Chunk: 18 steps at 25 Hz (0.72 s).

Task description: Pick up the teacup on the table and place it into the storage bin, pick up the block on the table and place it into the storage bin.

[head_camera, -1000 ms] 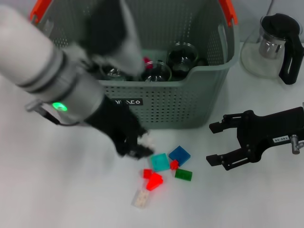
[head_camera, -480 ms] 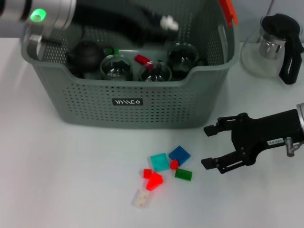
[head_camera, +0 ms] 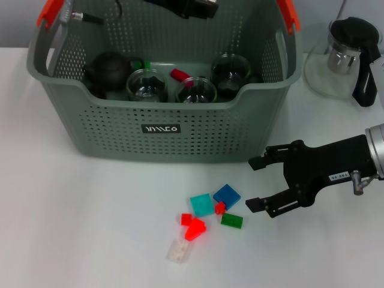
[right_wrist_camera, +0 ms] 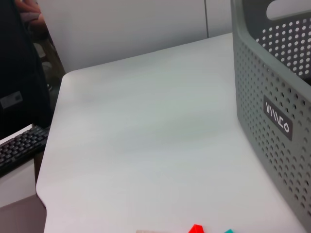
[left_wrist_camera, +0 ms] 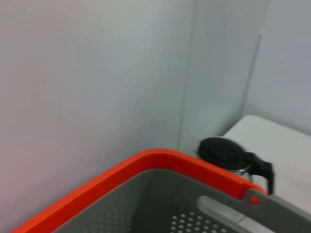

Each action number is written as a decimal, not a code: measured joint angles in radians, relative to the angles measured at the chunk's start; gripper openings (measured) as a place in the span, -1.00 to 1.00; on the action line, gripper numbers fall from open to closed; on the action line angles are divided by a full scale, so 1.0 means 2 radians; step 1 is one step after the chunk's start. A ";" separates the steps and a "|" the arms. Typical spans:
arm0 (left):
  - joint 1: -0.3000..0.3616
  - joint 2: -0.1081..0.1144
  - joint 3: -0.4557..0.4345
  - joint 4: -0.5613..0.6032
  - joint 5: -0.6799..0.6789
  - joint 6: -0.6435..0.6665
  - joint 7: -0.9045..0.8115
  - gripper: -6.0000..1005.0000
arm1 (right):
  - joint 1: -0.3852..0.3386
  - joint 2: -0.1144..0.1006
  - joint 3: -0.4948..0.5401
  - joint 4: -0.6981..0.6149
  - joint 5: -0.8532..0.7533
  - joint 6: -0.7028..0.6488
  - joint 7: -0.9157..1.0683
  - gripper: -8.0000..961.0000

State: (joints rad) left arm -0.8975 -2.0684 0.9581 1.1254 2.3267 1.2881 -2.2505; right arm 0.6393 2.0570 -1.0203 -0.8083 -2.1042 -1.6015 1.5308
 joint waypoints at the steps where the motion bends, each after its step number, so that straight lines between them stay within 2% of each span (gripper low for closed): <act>1: -0.001 -0.002 0.001 0.000 0.006 -0.006 -0.003 -0.07 | 0.001 0.000 0.000 0.000 0.000 0.000 0.000 0.96; 5: -0.002 -0.009 0.007 0.000 0.021 -0.030 -0.011 -0.06 | 0.001 -0.001 0.000 -0.001 0.000 0.001 -0.001 0.96; 10: -0.001 -0.010 0.011 0.004 0.025 -0.044 -0.013 -0.04 | 0.002 -0.001 0.000 -0.002 0.000 0.000 -0.006 0.96; 15: 0.029 -0.018 0.007 0.054 0.013 -0.046 -0.012 0.41 | 0.002 -0.002 0.000 -0.003 0.000 -0.001 -0.007 0.96; 18: 0.070 -0.037 0.010 0.118 -0.018 -0.041 0.006 0.62 | 0.002 -0.003 0.000 -0.003 0.000 -0.001 -0.007 0.96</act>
State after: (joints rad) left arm -0.7569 -2.1414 0.9785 1.3615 2.2904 1.2059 -2.2392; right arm 0.6428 2.0517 -1.0200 -0.8150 -2.1046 -1.6030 1.5171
